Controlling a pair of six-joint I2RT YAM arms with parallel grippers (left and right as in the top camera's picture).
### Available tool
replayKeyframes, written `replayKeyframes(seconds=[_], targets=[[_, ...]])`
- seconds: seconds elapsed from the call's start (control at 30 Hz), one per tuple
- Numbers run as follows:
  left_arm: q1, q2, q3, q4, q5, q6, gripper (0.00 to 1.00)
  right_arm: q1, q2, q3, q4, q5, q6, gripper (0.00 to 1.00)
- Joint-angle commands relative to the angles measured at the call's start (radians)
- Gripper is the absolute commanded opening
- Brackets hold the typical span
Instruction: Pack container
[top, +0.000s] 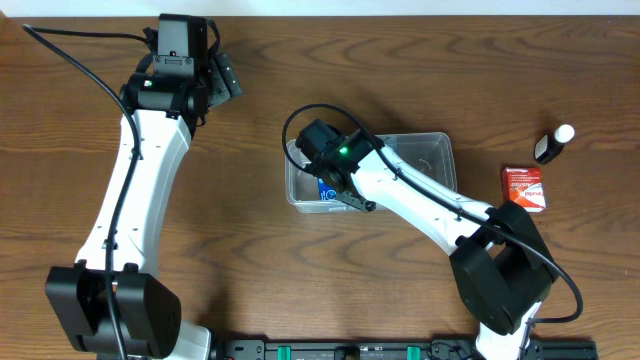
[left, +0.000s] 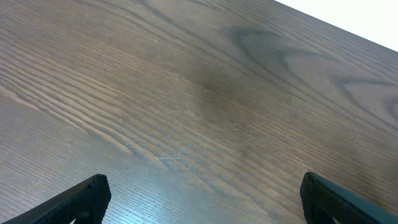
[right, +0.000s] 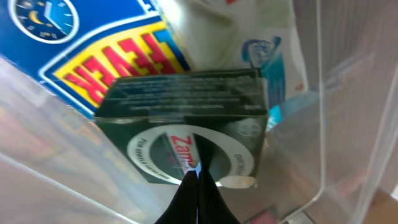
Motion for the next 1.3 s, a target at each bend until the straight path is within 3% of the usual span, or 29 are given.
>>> replayKeyframes(seconds=[0.0,0.47,0.9,1.03,1.27], targets=[[0.0,-0.004,0.01,-0.003,-0.011,0.018,0.98,0.01,0.011,-0.005,-0.001,0.046,0.006,0.01],[0.0,-0.004,0.01,-0.003,-0.011,0.018,0.98,0.01,-0.027,0.04,0.068,-0.345,0.051,0.01],[0.0,-0.004,0.01,-0.003,-0.011,0.018,0.98,0.01,0.023,0.01,0.168,-0.365,0.05,0.01],[0.0,-0.004,0.01,-0.003,-0.011,0.018,0.98,0.01,0.034,0.01,0.127,-0.312,0.03,0.01],[0.0,-0.004,0.01,-0.003,-0.011,0.017,0.98,0.009,0.017,0.013,-0.037,0.064,0.031,0.01]])
